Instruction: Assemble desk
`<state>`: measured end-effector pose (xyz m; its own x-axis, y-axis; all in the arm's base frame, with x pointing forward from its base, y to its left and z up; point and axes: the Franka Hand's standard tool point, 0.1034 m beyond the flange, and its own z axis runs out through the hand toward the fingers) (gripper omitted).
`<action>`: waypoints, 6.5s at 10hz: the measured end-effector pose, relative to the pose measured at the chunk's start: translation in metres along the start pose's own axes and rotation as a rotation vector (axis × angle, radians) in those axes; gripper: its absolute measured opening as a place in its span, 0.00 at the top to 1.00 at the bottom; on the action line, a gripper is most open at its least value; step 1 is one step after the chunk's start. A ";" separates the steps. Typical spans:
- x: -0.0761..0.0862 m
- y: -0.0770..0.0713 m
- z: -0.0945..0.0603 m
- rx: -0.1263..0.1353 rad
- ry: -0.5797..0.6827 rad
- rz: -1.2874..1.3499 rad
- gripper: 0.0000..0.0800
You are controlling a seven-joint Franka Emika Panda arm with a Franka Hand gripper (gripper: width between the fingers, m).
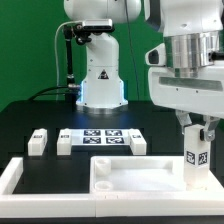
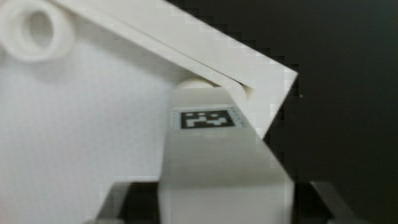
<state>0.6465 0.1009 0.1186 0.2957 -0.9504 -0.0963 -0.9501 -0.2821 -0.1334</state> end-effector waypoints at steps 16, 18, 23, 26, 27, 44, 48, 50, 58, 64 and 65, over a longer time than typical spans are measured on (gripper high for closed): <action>-0.008 0.001 0.004 -0.073 -0.004 -1.327 0.19; -0.009 0.001 0.005 -0.072 -0.004 -1.292 0.52; -0.004 0.001 0.005 -0.069 0.017 -0.812 0.63; -0.004 0.001 0.006 -0.048 0.007 -0.378 0.63; -0.005 0.001 0.007 -0.037 -0.002 -0.248 0.63; -0.007 -0.004 0.009 -0.047 0.006 -0.963 0.19; -0.007 -0.005 0.011 -0.051 0.008 -1.074 0.35; -0.003 -0.004 0.011 -0.056 0.011 -1.038 0.63; 0.004 0.001 0.012 0.035 -0.025 -0.038 0.62; -0.004 0.001 0.012 -0.015 -0.036 -0.401 0.34; -0.004 0.002 0.012 -0.012 -0.038 -0.527 0.22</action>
Offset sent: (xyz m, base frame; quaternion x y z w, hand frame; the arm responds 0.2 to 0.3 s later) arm 0.0000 0.0000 0.0000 0.0000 0.0000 -0.0650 0.9979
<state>0.6441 0.1058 0.1073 0.7368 -0.6738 -0.0547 -0.6724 -0.7221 -0.1624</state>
